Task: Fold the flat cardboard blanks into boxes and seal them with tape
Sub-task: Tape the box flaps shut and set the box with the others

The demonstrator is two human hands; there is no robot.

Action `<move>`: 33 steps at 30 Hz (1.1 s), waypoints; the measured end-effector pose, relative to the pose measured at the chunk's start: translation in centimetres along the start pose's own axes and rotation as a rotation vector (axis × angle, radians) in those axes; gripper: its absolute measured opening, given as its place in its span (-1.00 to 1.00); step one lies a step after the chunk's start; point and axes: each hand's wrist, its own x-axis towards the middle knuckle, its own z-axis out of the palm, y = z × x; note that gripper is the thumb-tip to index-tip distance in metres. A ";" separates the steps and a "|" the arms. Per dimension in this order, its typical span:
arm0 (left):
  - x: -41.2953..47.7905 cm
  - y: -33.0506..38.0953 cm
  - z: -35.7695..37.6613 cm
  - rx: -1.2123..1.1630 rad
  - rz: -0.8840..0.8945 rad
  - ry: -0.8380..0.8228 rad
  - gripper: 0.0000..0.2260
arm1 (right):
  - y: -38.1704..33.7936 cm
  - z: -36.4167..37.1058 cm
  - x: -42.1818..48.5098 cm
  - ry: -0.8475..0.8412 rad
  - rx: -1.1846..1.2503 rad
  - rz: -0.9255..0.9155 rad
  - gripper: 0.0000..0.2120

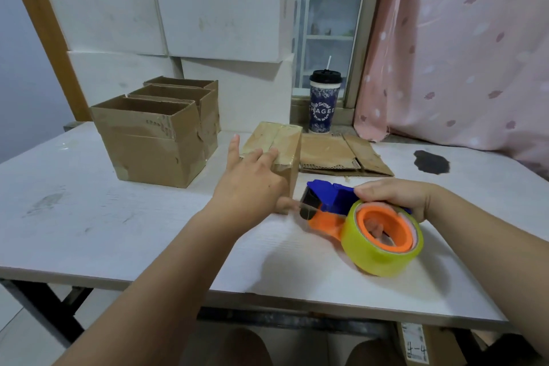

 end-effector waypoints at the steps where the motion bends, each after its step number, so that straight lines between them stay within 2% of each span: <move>1: -0.1 0.1 0.1 -0.017 -0.016 0.006 -0.53 | 0.2 -0.1 -0.1 0.032 0.032 0.024 -0.35; 3: -0.2 0.3 0.5 -0.061 -0.038 0.028 -0.58 | 0.4 0.0 -0.3 0.058 0.052 0.074 -0.37; 6: -0.4 0.4 0.9 -0.154 -0.056 0.071 -0.63 | 0.5 0.1 -0.3 0.097 0.040 0.078 -0.53; 10: -0.4 0.6 1.3 -0.174 -0.079 0.111 -0.70 | 0.5 0.2 -0.7 0.153 0.013 0.074 -0.51; 16: -0.2 0.9 1.4 -0.172 -0.091 0.079 -0.71 | 0.6 -0.3 -1.4 0.213 0.016 0.061 -0.52; 22: -0.3 0.9 1.5 -0.184 -0.078 0.109 -0.80 | -0.3 -0.4 -1.9 0.227 -0.049 -0.002 -0.69; 25: -0.3 0.9 1.7 -0.194 -0.095 0.153 -0.72 | -0.7 0.2 -1.5 0.268 -0.172 0.002 -0.74; 30: 0.2 0.6 1.7 -0.214 -0.150 0.251 -0.54 | -0.9 0.6 -0.6 0.382 -0.294 0.003 -0.60; 33: 0.6 0.4 1.9 -0.190 -0.182 0.275 -0.54 | -0.8 0.6 -0.4 0.451 -0.370 -0.029 -0.65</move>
